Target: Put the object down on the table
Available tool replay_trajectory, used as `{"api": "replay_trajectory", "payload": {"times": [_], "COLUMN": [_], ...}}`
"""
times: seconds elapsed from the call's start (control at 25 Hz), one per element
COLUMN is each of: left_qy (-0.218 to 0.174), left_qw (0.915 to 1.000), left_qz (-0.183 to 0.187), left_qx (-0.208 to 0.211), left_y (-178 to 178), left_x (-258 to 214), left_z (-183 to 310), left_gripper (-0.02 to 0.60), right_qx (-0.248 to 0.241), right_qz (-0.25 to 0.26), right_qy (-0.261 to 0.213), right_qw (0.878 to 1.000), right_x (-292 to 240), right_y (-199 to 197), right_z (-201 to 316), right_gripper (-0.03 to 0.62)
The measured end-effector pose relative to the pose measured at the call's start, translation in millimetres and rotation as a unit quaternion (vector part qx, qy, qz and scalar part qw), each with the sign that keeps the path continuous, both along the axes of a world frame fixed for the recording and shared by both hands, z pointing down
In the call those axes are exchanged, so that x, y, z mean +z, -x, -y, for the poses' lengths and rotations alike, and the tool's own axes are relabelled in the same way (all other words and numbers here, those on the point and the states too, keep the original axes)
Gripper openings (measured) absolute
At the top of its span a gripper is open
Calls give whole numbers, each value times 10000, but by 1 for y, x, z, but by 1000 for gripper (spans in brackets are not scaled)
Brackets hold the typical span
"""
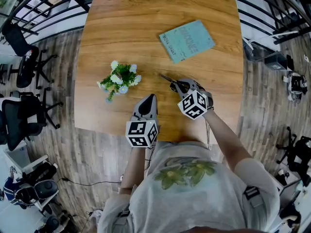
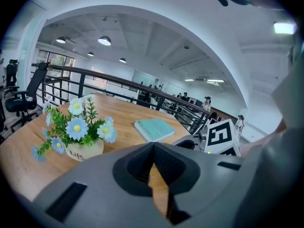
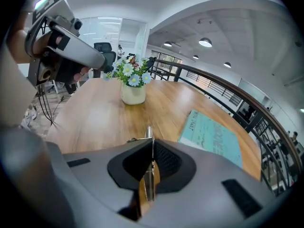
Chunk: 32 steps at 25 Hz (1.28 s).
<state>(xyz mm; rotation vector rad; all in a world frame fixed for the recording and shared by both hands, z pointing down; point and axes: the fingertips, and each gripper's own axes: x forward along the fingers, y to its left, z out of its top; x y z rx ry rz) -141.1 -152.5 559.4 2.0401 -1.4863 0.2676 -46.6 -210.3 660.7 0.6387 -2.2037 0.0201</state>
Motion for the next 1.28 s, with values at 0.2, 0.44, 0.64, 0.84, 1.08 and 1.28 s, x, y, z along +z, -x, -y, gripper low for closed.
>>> {"api": "replay_trajectory", "payload": {"times": [0.2,0.44,0.64,0.84,1.08,1.28], "left_qy": [31,42,65,91,91,103], "left_qw": [10000,10000,10000,9999,9999,9999], "left_qz": [-27,-33,-58,-69,-90,-97], "left_qx": [3,30,10,30,38,51], "left_y": [-2,-4,-4,-5,-5,-5], "left_x": [3,3,4,7,5,6], "left_z": [-2,-2,-3,-4,-2,-2], "left_gripper": [14,14,14,14,14,14], "right_qx": [-59,-42,-70,-65,-156,-228], "right_qz": [-73,-37,-13,26,45,16], "right_qy": [-55,-53,-48,-9,90,176], "right_qw": [9999,10000,10000,10000,9998,9996], "right_x": [5,5,6,8,10,18], "right_y": [0,0,1,3,7,10], "right_z": [-2,-4,-8,-12,-20,-29], "right_gripper": [18,20,21,26,35,44]}}
